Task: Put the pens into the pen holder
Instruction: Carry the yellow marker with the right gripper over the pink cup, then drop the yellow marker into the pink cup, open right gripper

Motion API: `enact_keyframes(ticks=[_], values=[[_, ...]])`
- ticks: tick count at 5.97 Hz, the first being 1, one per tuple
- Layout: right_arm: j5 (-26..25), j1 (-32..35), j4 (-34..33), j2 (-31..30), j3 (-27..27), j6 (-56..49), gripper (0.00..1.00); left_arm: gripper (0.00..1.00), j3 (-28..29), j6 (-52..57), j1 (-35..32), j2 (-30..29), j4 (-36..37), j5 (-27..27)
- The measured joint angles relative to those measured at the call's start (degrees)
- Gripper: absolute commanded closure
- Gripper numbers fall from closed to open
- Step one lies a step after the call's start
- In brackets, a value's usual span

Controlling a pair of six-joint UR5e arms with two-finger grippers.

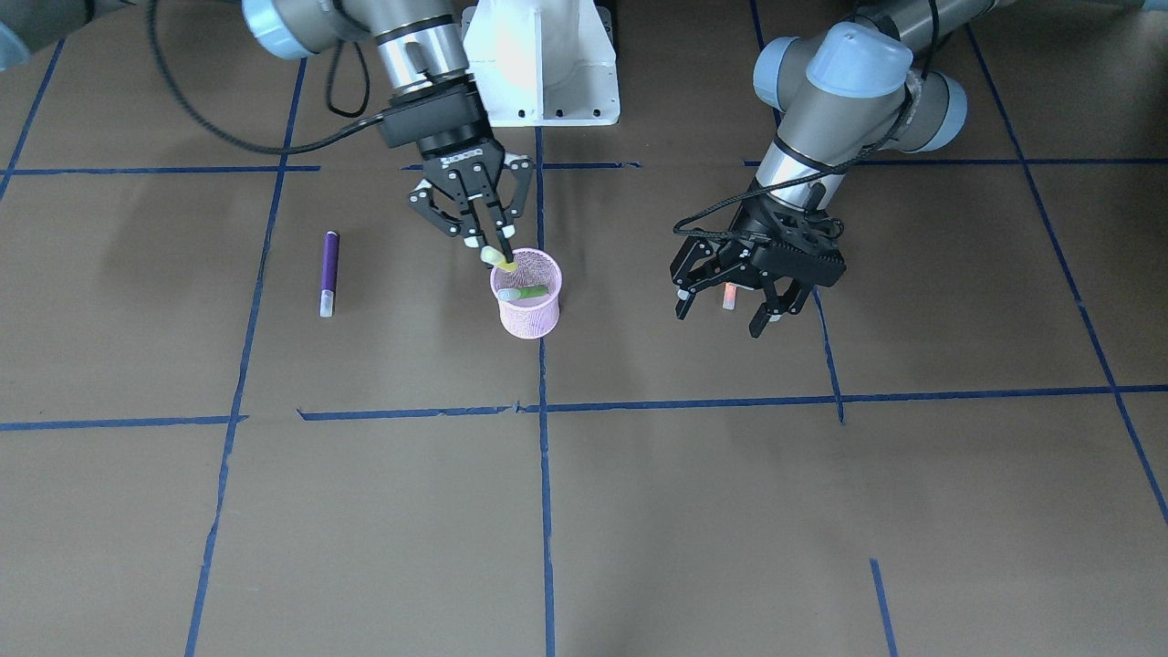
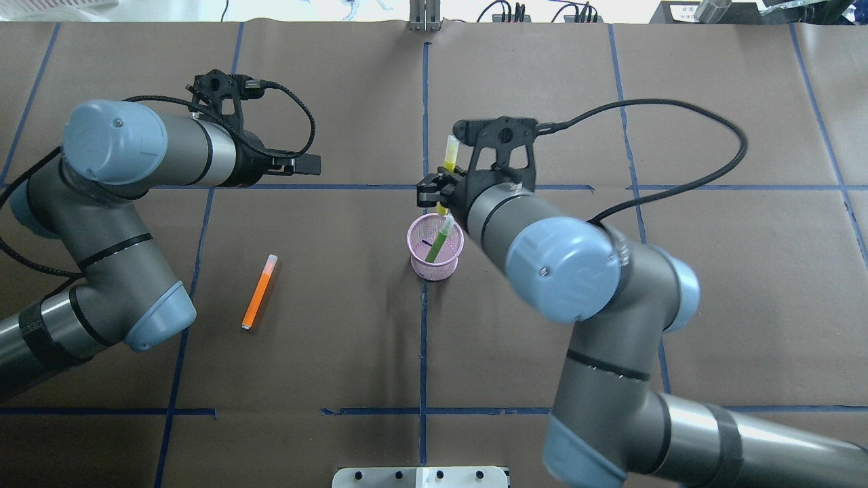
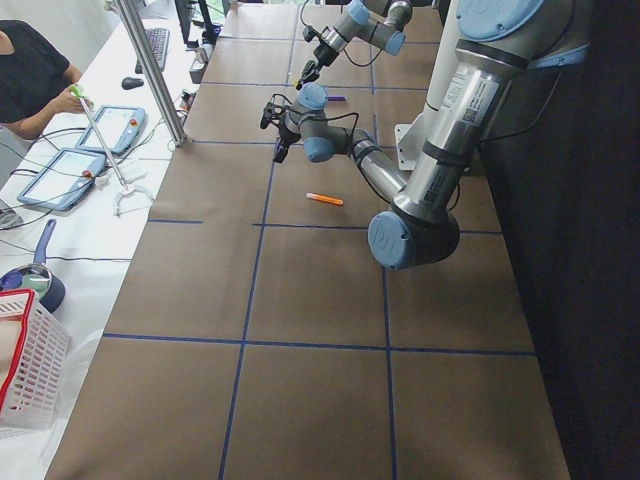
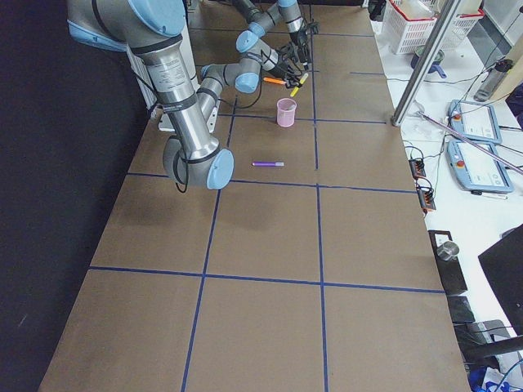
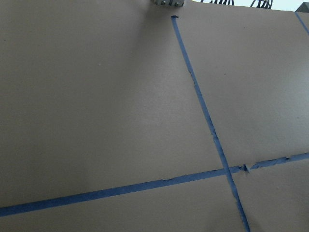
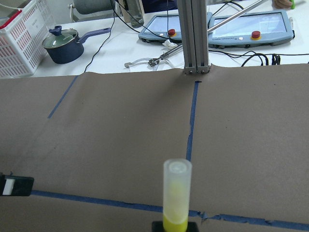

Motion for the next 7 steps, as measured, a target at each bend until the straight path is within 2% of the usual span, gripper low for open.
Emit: enact_keyframes(ticks=[1,2,3,4,5,7], values=[[-4.2,-2.3,0.0,0.5,-0.9,-0.6,1.0,0.0,0.3,0.0,-0.1,0.0,-0.1,0.0],[-6.3,-3.5,0.0,0.6,-1.5,-1.8,1.0,0.0,0.5,0.0,-0.2,0.1,-0.1,0.0],[-7.1,-4.0,0.1,0.7,-2.7,-3.0,0.92,0.0,0.5,0.0,-0.2,0.1,-0.1,0.0],[-7.4,-4.1,0.3,0.7,-4.0,-3.5,0.49,0.0,0.6,0.0,-0.1,0.1,-0.2,0.0],[-7.4,-4.2,0.4,0.8,-4.6,-3.6,0.0,0.0,0.6,0.0,-0.1,0.1,-0.2,0.0],[-7.3,-4.2,0.3,0.7,-4.7,-3.6,0.0,0.0,1.0,-0.2,0.1,0.1,-0.3,0.0]])
